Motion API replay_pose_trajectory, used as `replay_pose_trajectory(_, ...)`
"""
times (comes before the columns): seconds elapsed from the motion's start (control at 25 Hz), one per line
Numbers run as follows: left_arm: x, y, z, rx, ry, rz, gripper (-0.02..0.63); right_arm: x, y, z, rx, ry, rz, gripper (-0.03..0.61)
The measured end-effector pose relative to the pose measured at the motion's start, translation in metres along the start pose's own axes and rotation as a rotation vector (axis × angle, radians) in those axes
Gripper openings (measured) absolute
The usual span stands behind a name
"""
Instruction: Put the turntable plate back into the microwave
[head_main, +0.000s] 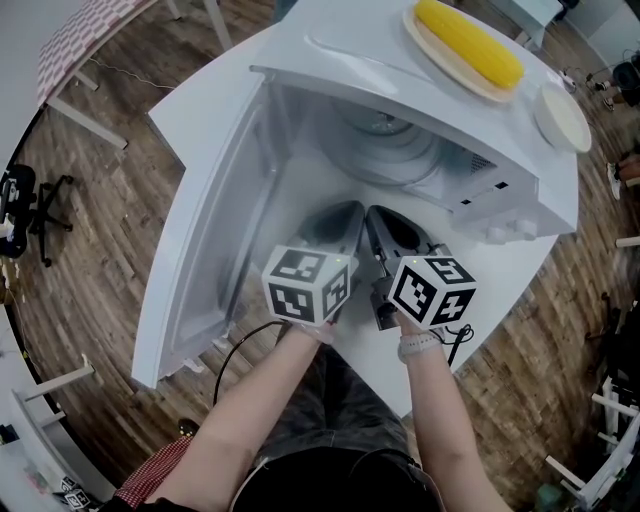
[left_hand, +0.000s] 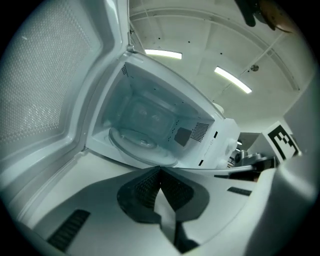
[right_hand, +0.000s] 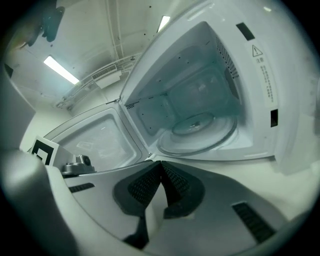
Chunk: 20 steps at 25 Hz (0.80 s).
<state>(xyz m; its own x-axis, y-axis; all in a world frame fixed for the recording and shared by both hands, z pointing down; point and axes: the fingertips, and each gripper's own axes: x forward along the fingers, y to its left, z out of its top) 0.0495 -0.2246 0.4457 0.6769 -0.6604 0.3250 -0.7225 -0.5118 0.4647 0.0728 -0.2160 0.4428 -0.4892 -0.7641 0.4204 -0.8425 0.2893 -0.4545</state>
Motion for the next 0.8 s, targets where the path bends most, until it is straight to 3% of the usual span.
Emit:
replay_pose_trajectory(0.44,-0.026,-0.023,0.014,0.12,-0.052,0.015,0.012,-0.029,0.026,0.01,-0.102,-0.083,0.03,0.02)
replay_pose_trajectory(0.8,-0.054,-0.053,0.018,0.151,-0.075,-0.01,0.012,-0.069,0.049,0.011,-0.142,-0.123,0.046,0.02)
